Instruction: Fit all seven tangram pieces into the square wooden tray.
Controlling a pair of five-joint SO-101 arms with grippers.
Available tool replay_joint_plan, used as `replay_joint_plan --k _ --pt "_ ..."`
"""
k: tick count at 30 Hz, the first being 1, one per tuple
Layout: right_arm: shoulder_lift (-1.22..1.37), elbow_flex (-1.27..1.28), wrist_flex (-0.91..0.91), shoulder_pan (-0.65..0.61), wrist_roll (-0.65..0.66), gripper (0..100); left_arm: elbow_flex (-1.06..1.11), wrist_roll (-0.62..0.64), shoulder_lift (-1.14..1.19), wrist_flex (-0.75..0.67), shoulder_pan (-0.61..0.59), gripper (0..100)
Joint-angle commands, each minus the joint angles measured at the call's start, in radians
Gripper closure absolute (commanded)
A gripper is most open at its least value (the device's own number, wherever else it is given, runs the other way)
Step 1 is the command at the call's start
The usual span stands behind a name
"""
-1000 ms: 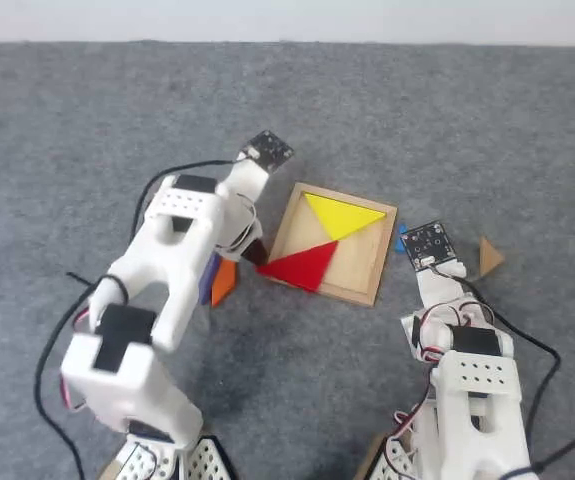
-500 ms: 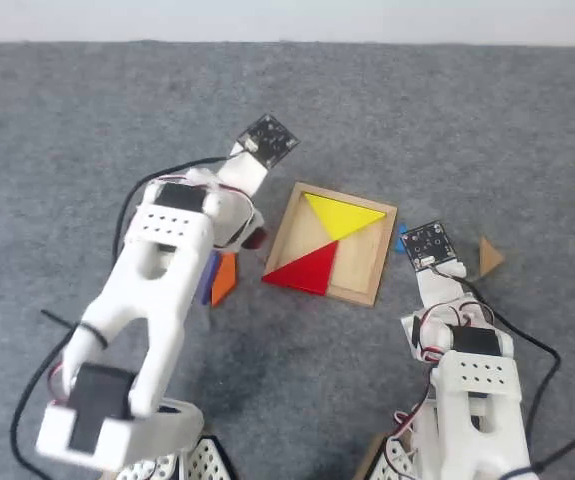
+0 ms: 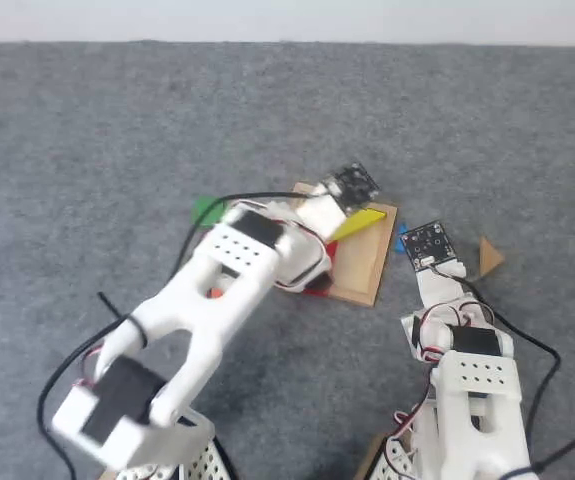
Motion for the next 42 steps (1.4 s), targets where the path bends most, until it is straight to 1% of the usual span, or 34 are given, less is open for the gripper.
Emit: replay_joint_plan --k 1,6,12,19,23,31,42 --pt "-0.021 -0.006 -0.019 -0.01 -0.012 89.7 -0.071 0.014 0.071 -0.052 0.026 73" --pt "-0.021 -0.006 -0.019 -0.01 -0.012 89.7 -0.13 0.028 0.152 -0.055 0.057 73" --pt "-0.021 -0.006 -0.019 -0.01 -0.012 89.7 -0.188 0.018 0.249 -0.103 -0.003 73" --pt "-0.021 -0.006 -0.019 -0.01 -0.012 89.7 -0.314 0.005 0.361 -0.098 -0.041 74" --pt "-0.021 -0.006 -0.019 -0.01 -0.012 89.7 -0.351 0.005 0.382 -0.097 -0.043 74" --pt "-0.021 -0.006 -0.019 -0.012 -0.012 89.7 -0.355 0.005 0.393 -0.097 -0.106 74" --pt "-0.021 -0.006 -0.019 -0.012 -0.012 89.7 -0.371 0.005 0.393 -0.104 -0.107 74"
